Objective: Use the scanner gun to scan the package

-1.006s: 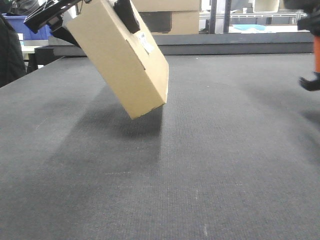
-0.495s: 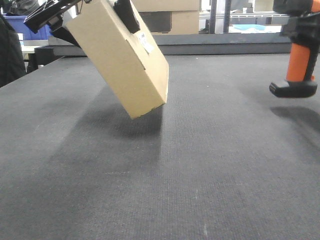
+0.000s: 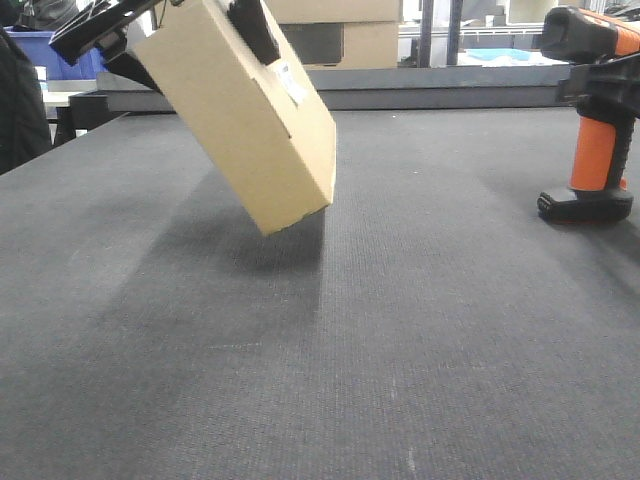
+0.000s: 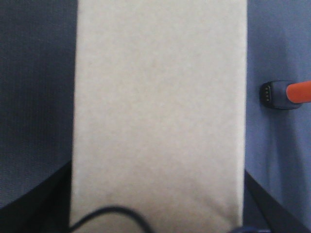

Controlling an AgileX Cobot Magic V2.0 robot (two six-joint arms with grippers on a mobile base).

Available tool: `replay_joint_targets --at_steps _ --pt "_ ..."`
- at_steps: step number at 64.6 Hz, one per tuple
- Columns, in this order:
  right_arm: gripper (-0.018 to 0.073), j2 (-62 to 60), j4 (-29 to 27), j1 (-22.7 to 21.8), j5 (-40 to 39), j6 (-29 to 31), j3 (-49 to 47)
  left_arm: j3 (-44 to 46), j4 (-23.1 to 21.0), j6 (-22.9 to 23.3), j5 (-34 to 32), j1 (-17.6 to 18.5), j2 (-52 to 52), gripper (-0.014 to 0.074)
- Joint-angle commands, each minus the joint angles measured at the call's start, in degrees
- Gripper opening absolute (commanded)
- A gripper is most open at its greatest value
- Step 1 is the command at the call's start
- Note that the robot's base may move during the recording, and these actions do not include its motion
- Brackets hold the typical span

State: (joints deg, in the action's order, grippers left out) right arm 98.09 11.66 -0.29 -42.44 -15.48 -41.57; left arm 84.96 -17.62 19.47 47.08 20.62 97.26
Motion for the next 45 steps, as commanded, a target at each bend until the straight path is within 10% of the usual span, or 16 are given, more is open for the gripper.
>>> replay_joint_targets --at_steps 1,15,32,45 --pt "-0.0162 -0.4 0.1 -0.1 -2.6 -0.1 -0.2 0.2 0.3 0.2 -1.4 0.3 -0.1 -0.0111" --pt "-0.0098 -0.4 0.0 -0.1 -1.8 -0.1 -0.2 0.2 0.3 0.2 -1.4 0.3 -0.1 -0.0111" --pt "0.0566 -0.4 -2.2 -0.1 -0.2 -0.1 -0.2 0.2 0.3 0.2 -1.4 0.3 -0.1 -0.0111" --pt "0.0570 -1.5 -2.0 -0.1 5.6 -0.1 -0.2 0.2 0.3 0.2 -1.3 0.3 -0.1 -0.0111"
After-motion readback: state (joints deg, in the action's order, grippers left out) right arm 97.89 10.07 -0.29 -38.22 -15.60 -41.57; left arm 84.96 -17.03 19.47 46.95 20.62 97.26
